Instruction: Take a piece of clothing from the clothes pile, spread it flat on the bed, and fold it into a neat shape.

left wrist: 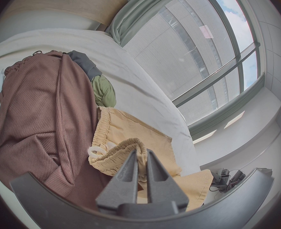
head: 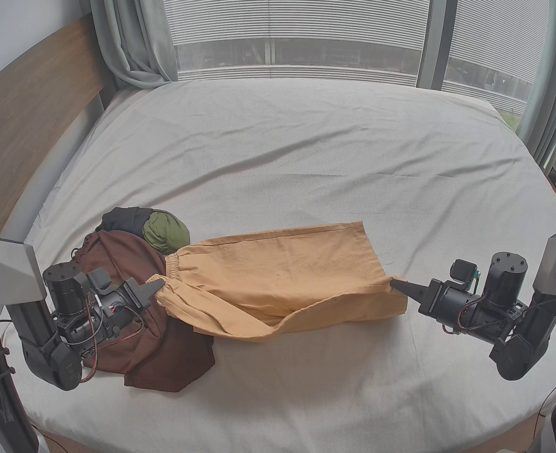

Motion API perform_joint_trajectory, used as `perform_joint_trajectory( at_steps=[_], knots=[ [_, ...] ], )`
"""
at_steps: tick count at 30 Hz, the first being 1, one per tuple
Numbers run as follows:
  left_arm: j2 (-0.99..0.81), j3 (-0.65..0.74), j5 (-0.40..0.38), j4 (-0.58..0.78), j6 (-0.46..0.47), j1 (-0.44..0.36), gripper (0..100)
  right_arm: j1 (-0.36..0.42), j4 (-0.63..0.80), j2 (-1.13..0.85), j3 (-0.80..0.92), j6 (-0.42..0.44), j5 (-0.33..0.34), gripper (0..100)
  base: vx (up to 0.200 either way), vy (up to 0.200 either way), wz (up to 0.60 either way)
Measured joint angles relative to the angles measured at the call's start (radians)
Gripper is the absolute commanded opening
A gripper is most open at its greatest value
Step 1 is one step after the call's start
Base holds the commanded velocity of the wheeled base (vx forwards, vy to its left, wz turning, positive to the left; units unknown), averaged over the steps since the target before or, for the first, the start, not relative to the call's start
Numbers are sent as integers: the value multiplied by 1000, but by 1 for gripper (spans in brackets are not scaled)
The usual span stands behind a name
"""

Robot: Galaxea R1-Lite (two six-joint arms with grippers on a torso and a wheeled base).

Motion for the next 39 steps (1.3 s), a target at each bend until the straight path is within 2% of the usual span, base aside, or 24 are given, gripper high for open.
perform_joint_trajectory(
  at_steps=[11, 23, 39],
  knots=[
    [-6, -17, 4, 0, -3, 6, 0, -1, 16, -1, -52, -2, 0, 0, 0, 0, 0],
    [-8, -45, 49, 0, -42, 7, 0, -16, 233, -77, -174, -1, 0, 0, 0, 0, 0],
    [-8, -59, 53, 0, -48, 4, 0, -32, 450, -157, -306, -3, 0, 0, 0, 0, 0]
  ],
)
